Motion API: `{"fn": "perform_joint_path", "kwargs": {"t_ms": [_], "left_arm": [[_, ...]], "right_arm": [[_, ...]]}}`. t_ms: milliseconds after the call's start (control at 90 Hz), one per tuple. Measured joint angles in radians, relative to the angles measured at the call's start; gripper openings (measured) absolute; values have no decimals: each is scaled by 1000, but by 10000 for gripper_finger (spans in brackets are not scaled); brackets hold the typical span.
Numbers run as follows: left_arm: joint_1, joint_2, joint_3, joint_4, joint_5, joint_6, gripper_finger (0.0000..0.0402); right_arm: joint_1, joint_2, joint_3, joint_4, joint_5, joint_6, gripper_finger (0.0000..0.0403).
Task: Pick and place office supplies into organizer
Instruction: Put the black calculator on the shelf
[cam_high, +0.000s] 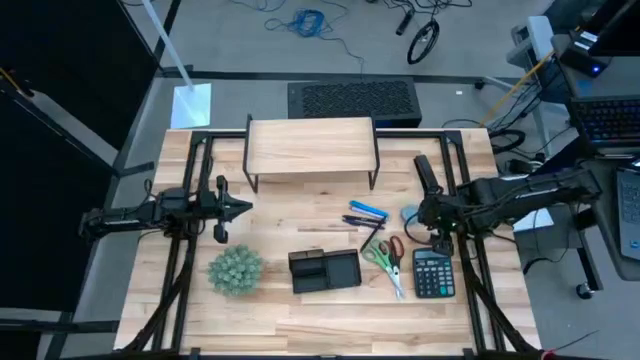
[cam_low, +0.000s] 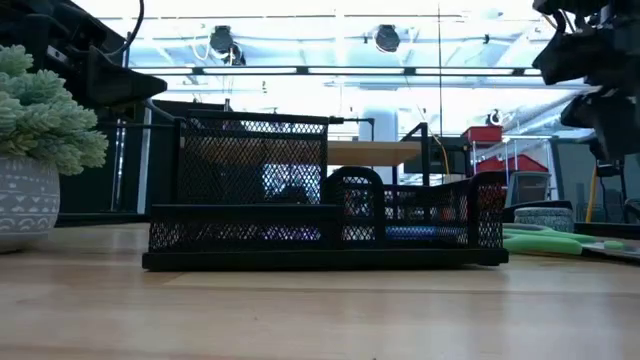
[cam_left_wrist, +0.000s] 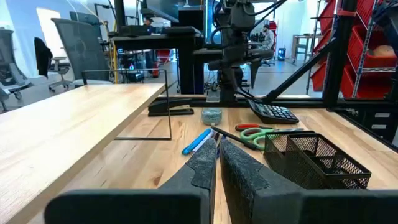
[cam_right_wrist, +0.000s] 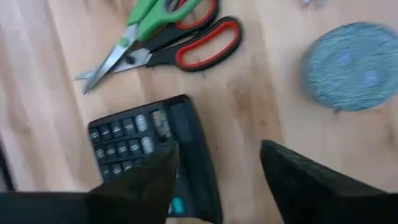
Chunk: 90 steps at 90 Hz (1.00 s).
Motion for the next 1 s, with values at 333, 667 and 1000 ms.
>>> {"fn": "perform_joint_path", "kwargs": {"t_ms": [333, 667, 1000], "left_arm": [[0, 0, 0, 0, 0, 0, 10], [0, 0, 0, 0, 0, 0, 10], [0, 0, 0, 0, 0, 0, 10]], "right_arm": [[16, 44, -125, 82, -86, 23, 213], [43, 136, -129, 119, -79, 21, 211], [80, 279, -129, 195, -107, -10, 210]]}}
